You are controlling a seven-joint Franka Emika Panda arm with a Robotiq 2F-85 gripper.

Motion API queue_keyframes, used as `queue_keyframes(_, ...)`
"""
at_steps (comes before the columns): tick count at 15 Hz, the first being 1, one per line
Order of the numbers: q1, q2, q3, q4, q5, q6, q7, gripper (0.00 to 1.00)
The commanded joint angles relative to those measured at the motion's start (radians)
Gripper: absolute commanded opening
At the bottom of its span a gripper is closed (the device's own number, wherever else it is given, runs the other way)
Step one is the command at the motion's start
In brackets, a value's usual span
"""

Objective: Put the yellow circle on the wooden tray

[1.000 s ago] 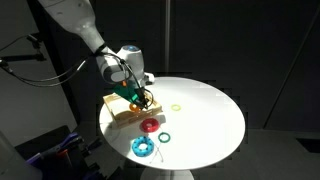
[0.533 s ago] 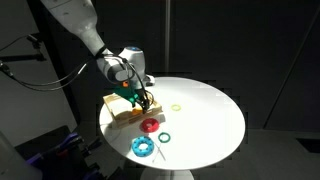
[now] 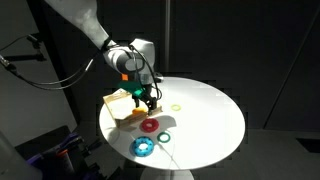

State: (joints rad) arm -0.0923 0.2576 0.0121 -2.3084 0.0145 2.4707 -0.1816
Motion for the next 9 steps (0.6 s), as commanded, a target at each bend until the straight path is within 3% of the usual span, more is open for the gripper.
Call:
queue_keyframes(1,0.025,-0.07,-0.049,0.014,-0.082,-0.089,0.09,1.0)
queue_keyframes(5,0.018,-0.12,-0.064,0.017,-0.117,-0.14,0.124,1.0)
queue_keyframes(7,0.007,-0.12,-0.061,0.016,-0.089,-0.177,0.07,1.0)
queue_keyframes(9,0.01,-0.11,-0.061,0.012,-0.088,-0.148,0.081,1.0)
